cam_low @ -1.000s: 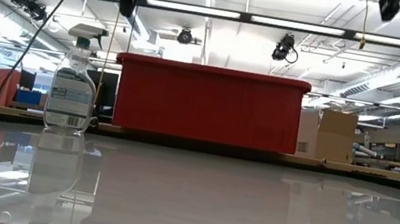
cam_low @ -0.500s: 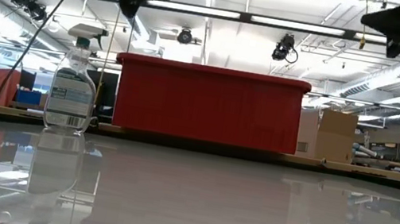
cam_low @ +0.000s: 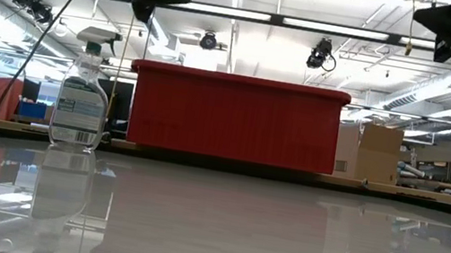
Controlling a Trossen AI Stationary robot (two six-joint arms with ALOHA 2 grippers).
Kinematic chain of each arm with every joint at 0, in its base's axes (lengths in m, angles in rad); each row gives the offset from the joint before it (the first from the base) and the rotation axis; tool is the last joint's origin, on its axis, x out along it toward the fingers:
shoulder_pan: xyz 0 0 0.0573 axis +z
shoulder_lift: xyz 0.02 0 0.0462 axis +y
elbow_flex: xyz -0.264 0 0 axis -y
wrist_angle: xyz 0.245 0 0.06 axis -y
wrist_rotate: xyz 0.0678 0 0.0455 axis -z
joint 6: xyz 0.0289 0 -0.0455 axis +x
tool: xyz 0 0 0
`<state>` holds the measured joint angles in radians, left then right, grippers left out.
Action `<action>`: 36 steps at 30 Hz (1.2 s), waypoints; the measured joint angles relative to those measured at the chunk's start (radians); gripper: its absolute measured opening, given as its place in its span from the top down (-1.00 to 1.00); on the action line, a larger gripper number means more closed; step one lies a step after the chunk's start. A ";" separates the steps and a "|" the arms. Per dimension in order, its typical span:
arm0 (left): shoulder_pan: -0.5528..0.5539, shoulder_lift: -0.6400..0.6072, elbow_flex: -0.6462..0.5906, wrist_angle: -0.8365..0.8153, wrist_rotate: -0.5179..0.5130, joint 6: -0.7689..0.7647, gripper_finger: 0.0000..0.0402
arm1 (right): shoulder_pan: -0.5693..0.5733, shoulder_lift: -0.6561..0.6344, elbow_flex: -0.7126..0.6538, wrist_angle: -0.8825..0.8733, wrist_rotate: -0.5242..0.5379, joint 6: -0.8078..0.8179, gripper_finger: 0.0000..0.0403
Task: Fold laundry
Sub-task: Return to Home Position
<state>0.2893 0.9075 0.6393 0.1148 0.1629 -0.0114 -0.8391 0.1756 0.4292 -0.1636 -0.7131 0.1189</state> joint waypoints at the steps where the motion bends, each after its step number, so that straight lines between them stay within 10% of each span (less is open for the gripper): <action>1: 0.000 -0.001 -0.038 0.051 0.000 -0.021 1.00 | 0.000 0.000 -0.003 0.008 -0.013 -0.006 0.99; 10: -0.002 -0.033 -0.355 0.539 0.000 -0.158 1.00 | 0.000 0.000 -0.091 0.162 -0.125 0.015 0.99; 26: 0.035 -0.615 -0.365 -0.188 -0.001 -0.096 1.00 | -0.085 0.000 -0.129 0.267 -0.247 0.088 0.99; 36: 0.021 -0.766 -0.554 -0.103 -0.001 -0.176 1.00 | -0.080 0.001 -0.326 0.657 -0.253 0.337 0.99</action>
<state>0.3103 0.1419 0.0854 0.0118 0.1623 -0.1879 -0.9194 0.1764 0.1030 0.4933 -0.9660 0.4561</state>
